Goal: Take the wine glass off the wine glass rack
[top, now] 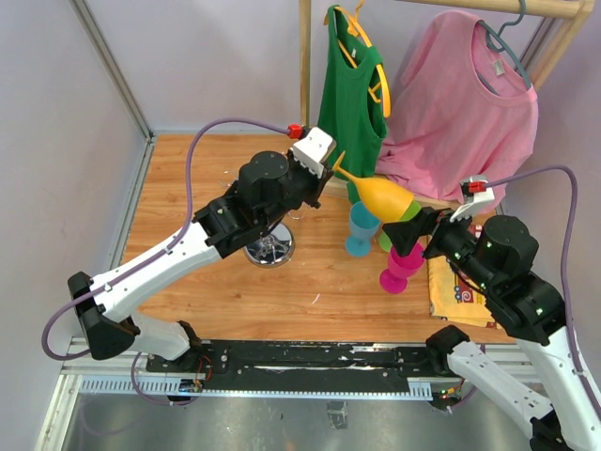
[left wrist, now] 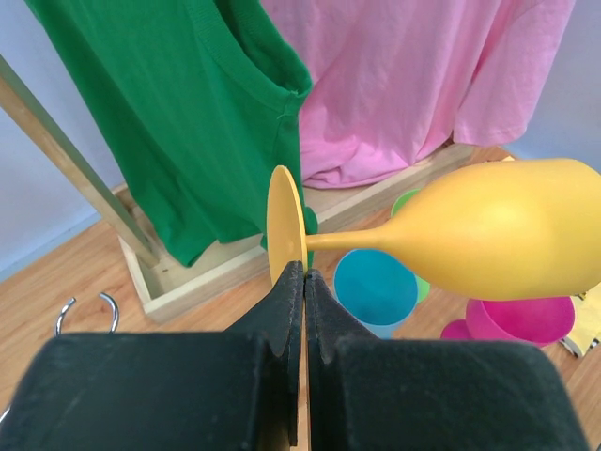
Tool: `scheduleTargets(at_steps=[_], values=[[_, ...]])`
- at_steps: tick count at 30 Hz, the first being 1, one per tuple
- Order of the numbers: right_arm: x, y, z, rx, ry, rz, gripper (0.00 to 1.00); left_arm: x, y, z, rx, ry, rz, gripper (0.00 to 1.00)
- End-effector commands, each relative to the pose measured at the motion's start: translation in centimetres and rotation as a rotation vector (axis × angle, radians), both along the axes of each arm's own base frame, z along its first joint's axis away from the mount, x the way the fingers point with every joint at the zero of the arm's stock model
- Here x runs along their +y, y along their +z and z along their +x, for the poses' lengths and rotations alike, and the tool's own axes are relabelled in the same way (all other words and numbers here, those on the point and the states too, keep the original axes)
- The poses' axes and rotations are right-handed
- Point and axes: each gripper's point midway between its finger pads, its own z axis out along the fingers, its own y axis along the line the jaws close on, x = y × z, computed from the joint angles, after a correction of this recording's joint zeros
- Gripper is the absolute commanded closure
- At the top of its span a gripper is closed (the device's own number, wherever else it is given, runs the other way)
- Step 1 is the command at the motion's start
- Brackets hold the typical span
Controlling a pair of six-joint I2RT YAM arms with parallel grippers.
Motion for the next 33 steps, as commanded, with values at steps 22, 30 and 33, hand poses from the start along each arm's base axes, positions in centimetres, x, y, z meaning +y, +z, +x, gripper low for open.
scheduleTargets(at_steps=[22,30,33], values=[[5.3,1.6,2.9,-0.093,0.162,0.166,0.06,0.6,4.3,-0.5,-0.054,-0.022,-0.095,1.0],[5.5,1.4,3.5,-0.101,0.151,0.179,0.51,0.4,4.0,-0.6,-0.046,-0.035,-0.09,1.0],[5.1,1.6,3.5,-0.107,0.132,0.174,0.89,0.4,3.8,-0.5,-0.046,-0.032,-0.085,1.0]])
